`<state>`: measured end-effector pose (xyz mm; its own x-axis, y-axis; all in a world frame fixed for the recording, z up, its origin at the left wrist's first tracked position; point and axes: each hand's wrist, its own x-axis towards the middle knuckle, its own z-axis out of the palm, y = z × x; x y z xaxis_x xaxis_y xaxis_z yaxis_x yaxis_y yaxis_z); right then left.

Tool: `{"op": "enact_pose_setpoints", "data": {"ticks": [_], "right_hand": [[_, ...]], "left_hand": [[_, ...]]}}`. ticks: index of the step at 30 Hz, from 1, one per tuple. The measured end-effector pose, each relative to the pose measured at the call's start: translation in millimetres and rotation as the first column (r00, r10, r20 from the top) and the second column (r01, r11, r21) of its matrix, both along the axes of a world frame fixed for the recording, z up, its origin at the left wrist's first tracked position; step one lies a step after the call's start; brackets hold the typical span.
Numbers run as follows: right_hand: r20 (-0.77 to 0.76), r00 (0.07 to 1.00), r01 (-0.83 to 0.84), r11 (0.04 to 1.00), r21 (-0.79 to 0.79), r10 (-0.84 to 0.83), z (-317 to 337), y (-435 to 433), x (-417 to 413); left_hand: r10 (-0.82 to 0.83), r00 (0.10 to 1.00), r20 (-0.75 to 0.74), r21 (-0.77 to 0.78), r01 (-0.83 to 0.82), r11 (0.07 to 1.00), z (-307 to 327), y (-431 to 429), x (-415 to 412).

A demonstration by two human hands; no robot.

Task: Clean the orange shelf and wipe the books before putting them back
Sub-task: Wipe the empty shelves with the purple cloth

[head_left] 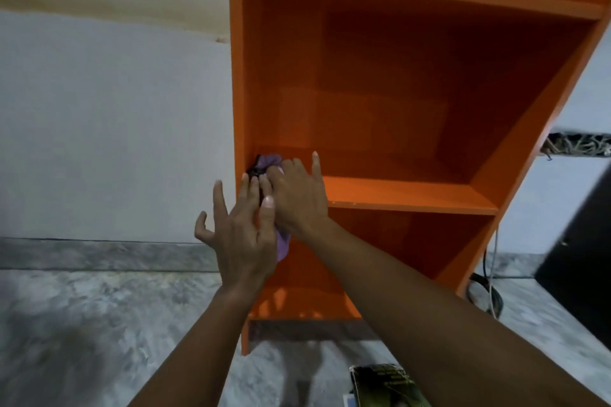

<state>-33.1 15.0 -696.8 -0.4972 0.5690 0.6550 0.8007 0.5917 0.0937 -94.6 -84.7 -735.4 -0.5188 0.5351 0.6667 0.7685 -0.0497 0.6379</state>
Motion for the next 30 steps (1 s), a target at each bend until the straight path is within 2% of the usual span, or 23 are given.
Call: {"op": "enact_pose_setpoints", "data": {"ticks": [2,6,8,10,12,14,17,19,21,23,27,28,30], "right_hand": [[-0.001,1.0,0.022,0.999,0.023,-0.022,-4,8,24],[0.042,0.995,0.09,0.988,0.122,-0.096,-16,26,92],[0.077,0.984,0.154,0.983,0.102,-0.163,-15,35,134],[0.173,0.954,0.236,0.969,0.077,-0.246,-13,41,172],[0.173,0.948,0.251,0.961,0.113,-0.268,-10,44,207],[0.107,0.96,0.243,0.959,0.148,-0.26,-13,51,237],[0.008,0.942,0.333,0.939,0.086,-0.335,-18,62,275],[-0.121,0.918,0.387,0.921,0.051,-0.378,-22,63,289],[-0.153,0.888,0.439,0.898,0.01,-0.433,-27,57,292],[-0.199,0.856,0.475,0.878,-0.058,-0.477,-27,46,287],[-0.498,0.721,0.415,0.876,-0.247,-0.482,-30,14,300],[-0.529,0.691,0.39,0.87,-0.301,-0.492,-37,10,304],[-0.492,0.693,0.342,0.841,-0.419,-0.527,-65,8,315]], "left_hand": [[-0.042,0.994,-0.102,-0.079,0.034,0.996,-2,4,8],[-0.02,0.967,-0.254,-0.263,-0.049,0.964,-4,8,20],[-0.067,0.937,-0.342,-0.341,-0.058,0.938,-5,8,30],[-0.126,0.925,-0.359,-0.391,-0.027,0.92,-5,8,40],[-0.153,0.922,-0.356,-0.416,-0.01,0.909,-2,8,47],[-0.162,0.924,-0.346,-0.444,-0.01,0.896,3,8,53],[-0.158,0.938,-0.31,-0.49,-0.015,0.872,11,7,60],[-0.158,0.936,-0.314,-0.516,-0.029,0.856,13,6,63],[-0.155,0.934,-0.322,-0.535,-0.044,0.844,11,6,67],[-0.146,0.931,-0.335,-0.538,-0.062,0.841,4,4,72],[-0.187,0.92,-0.343,-0.523,-0.022,0.852,-4,7,99],[-0.196,0.914,-0.356,-0.515,-0.017,0.857,-4,9,105],[-0.226,0.89,-0.397,-0.493,0.0,0.87,-8,12,117]]}}
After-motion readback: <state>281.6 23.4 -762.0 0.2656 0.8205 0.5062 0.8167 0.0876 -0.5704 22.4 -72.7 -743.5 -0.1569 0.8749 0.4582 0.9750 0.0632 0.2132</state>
